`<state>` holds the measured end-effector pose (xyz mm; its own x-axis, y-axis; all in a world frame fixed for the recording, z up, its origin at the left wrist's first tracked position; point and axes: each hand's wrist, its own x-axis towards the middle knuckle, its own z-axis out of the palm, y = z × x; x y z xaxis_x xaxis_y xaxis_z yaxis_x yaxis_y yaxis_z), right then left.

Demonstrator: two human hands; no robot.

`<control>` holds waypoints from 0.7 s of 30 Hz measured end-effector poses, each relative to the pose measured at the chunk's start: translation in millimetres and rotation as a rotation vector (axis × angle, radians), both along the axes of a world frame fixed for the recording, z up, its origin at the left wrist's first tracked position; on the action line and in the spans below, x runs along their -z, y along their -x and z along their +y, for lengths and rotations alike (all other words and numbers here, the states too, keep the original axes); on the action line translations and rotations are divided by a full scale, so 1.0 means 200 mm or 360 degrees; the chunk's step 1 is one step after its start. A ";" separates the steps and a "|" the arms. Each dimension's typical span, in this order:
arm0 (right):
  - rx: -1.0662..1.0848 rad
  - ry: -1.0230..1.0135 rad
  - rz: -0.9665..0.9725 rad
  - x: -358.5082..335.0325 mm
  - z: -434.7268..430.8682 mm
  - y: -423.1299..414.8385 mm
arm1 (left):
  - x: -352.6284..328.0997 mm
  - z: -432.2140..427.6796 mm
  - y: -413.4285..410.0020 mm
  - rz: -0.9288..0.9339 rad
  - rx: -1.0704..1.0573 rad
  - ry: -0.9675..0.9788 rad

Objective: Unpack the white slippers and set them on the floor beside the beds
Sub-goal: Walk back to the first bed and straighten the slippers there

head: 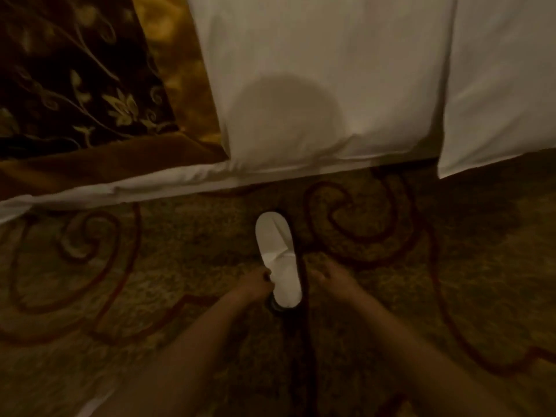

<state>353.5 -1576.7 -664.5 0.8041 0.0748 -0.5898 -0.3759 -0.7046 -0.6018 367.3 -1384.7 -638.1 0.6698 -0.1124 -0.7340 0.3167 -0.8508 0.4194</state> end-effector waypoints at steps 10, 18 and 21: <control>-0.0022 0.0127 -0.0108 0.70 0.14 -0.14 | 0.76 -0.02 -0.08 -0.0291 -0.0446 -0.0002; 0.0191 0.0056 -0.0026 0.73 0.22 -0.10 | 0.82 -0.14 -0.06 -0.0113 -0.1179 0.0298; 0.0353 -0.0049 -0.0049 0.74 0.21 -0.10 | 0.82 -0.14 -0.06 -0.0011 -0.1427 0.0595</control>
<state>373.5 -1534.4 -813.0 0.8203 -0.0886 -0.5651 -0.5010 -0.5880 -0.6351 379.3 -1411.9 -802.6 0.6247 0.2167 -0.7502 0.7789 -0.1061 0.6181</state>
